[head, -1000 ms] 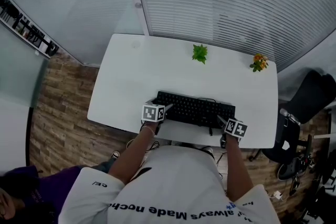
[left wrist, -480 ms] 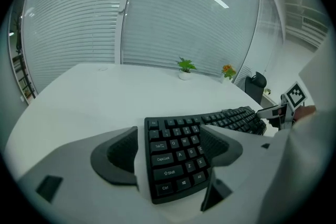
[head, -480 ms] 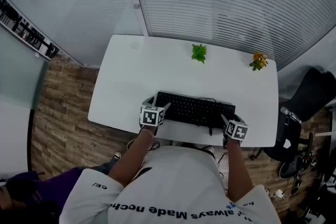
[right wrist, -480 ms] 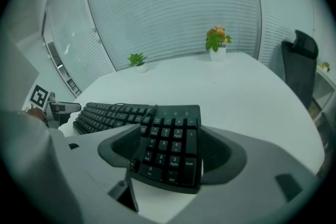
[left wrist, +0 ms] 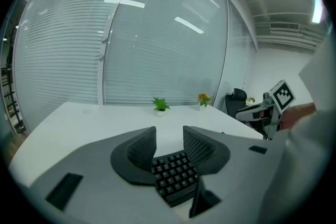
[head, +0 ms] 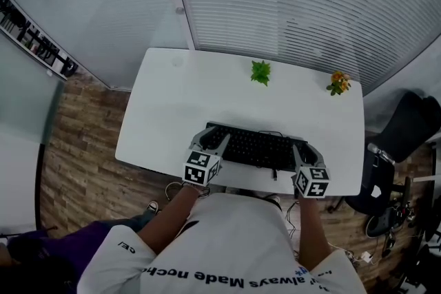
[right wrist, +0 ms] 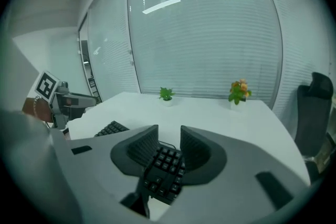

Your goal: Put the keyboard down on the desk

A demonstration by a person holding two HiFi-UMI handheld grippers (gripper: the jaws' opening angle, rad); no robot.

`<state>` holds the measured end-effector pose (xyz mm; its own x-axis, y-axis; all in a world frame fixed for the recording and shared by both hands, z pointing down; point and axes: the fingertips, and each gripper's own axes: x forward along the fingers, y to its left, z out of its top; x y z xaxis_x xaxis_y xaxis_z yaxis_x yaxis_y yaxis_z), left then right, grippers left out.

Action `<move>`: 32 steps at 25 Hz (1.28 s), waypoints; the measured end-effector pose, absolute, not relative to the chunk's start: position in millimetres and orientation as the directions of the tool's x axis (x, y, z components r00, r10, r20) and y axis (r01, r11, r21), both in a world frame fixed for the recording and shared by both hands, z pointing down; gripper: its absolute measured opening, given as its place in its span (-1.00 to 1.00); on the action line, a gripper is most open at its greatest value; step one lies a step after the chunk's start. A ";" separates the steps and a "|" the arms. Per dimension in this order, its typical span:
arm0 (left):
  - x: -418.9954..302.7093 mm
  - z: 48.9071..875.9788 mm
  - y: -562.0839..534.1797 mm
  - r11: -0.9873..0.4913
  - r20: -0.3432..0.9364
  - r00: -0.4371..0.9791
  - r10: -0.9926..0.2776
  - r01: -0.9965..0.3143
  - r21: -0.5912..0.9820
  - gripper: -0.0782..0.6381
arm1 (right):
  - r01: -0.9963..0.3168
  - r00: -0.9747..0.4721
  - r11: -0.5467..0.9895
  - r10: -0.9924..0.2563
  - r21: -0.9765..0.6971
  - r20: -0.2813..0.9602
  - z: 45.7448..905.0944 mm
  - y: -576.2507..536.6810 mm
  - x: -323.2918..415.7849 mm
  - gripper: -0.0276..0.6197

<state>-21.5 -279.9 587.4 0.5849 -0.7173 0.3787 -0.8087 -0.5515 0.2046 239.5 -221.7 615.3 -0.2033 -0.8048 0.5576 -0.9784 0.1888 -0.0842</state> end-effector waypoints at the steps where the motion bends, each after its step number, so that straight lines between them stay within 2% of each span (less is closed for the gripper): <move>1: -17.5 575.4 -277.3 -0.566 0.356 0.599 -0.718 -0.799 0.203 -0.29 | -0.974 -0.220 0.211 -0.813 -0.080 0.539 603.9 -222.1 233.8 -0.49; 6: -0.1 516.9 -264.5 -0.627 0.246 0.653 -0.716 -0.757 0.184 -0.44 | -0.954 -0.286 0.295 -0.843 -0.054 0.456 545.0 -218.2 208.1 -0.64; 12: 12.8 455.6 -251.2 -0.670 0.135 0.685 -0.716 -0.728 0.144 -0.59 | -0.934 -0.349 0.352 -0.857 -0.066 0.380 489.7 -212.0 187.6 -0.73; 24: 24.2 369.7 -226.7 -0.720 -0.010 0.723 -0.691 -0.687 0.096 -0.65 | -0.894 -0.437 0.448 -0.861 -0.018 0.261 406.9 -194.4 155.7 -0.85; 32: 23.3 354.7 -224.9 -0.721 -0.034 0.721 -0.692 -0.689 0.075 -0.66 | -0.892 -0.441 0.452 -0.868 -0.004 0.229 387.5 -194.1 151.7 -0.86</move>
